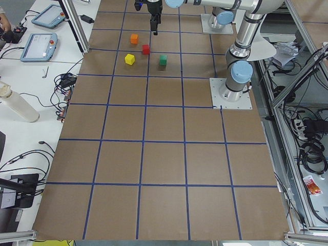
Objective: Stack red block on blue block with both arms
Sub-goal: 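Move the right gripper over the red cube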
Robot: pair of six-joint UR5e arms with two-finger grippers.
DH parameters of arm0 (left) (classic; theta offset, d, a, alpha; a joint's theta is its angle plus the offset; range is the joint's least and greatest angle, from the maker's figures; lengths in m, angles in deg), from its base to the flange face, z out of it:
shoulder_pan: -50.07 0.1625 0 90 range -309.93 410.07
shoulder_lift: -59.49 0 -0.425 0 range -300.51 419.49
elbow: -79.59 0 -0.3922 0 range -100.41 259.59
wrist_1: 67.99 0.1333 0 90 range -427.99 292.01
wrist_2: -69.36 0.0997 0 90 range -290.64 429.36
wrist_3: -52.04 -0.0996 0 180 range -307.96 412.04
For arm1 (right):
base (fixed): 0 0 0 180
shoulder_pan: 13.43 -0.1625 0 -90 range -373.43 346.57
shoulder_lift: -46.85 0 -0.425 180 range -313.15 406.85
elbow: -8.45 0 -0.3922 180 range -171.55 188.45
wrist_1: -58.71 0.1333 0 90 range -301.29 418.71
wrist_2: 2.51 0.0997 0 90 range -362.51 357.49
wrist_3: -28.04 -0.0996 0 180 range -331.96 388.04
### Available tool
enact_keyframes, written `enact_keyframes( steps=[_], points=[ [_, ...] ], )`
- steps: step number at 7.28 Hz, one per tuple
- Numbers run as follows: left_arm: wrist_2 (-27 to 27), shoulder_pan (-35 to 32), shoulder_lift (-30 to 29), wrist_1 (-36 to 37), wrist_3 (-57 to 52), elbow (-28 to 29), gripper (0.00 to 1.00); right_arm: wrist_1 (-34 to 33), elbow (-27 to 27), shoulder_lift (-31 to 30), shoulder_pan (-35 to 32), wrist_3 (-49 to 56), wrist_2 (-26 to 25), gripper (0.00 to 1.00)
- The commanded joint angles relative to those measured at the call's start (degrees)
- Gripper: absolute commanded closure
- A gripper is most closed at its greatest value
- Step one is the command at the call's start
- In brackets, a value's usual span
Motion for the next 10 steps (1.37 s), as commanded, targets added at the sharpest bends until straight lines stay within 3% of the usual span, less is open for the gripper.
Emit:
enact_keyframes(
  steps=[1,2,4,6,8,10],
  points=[
    [1.6,0.4,1.0,13.5,0.0,-3.9,0.00,-7.6,0.2,2.8,-1.1,-0.4,-3.1,0.00],
    [4.9,0.3,1.3,12.3,0.0,-4.4,0.00,-12.6,0.3,5.8,-3.9,-0.5,-3.1,0.00],
    [5.1,0.4,2.5,8.9,0.0,-4.8,0.00,-20.7,0.6,11.4,-9.0,-0.5,-3.0,0.00],
    [5.0,1.9,2.9,4.6,0.0,-4.0,0.00,-26.8,0.3,14.9,-11.0,-0.9,5.6,0.00],
    [5.0,3.9,2.1,2.5,0.0,-1.3,0.00,-30.5,0.4,19.1,-14.7,-1.3,5.6,0.00],
    [4.1,4.8,2.9,2.5,0.3,-2.1,0.00,-31.0,0.8,23.6,-17.8,-5.5,5.3,0.00]
  ],
)
